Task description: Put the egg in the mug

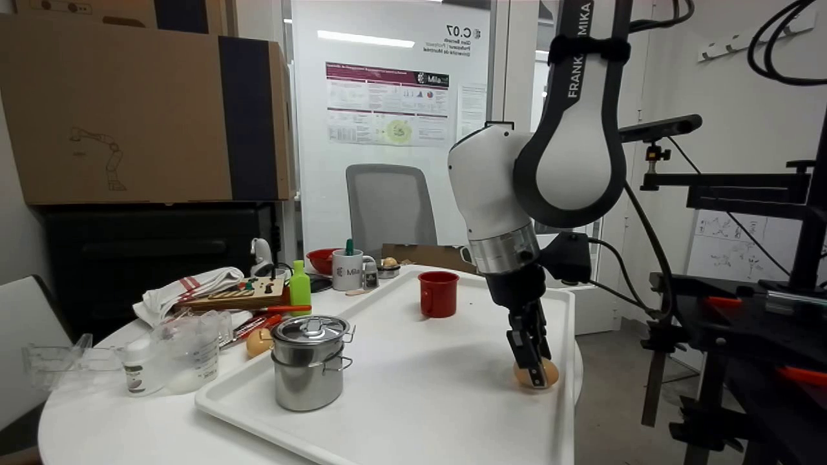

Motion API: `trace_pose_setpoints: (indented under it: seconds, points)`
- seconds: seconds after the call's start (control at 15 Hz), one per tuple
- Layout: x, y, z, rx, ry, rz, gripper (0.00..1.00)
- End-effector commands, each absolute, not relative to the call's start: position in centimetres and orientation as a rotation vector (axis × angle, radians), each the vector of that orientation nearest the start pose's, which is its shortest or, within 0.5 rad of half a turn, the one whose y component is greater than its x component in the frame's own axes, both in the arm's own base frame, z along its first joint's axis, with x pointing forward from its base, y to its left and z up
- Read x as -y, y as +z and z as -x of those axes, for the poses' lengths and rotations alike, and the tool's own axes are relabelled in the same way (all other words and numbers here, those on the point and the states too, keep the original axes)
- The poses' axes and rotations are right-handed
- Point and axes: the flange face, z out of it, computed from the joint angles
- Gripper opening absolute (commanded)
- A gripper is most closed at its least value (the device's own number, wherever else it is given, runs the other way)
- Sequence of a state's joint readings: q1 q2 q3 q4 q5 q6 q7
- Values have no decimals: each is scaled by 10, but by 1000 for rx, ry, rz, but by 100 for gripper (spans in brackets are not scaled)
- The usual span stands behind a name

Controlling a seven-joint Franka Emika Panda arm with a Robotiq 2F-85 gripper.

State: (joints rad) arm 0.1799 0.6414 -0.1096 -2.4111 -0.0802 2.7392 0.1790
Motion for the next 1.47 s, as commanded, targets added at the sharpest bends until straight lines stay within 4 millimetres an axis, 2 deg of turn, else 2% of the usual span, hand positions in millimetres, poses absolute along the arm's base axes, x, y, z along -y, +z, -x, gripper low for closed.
trace_pose_setpoints:
  seconds: [0.0,0.07,0.13,0.4,0.93,1.13,1.4]
  points:
    - [-24,41,-418,-53,477,3235,35]
    - [-23,42,-418,-52,477,3236,26]
    - [-23,44,-418,-53,473,3236,23]
    - [-23,52,-419,-47,452,3245,23]
    - [-20,94,-448,-34,304,3315,23]
    - [-8,110,-463,-64,228,3362,23]
    - [17,135,-493,-99,118,3443,23]
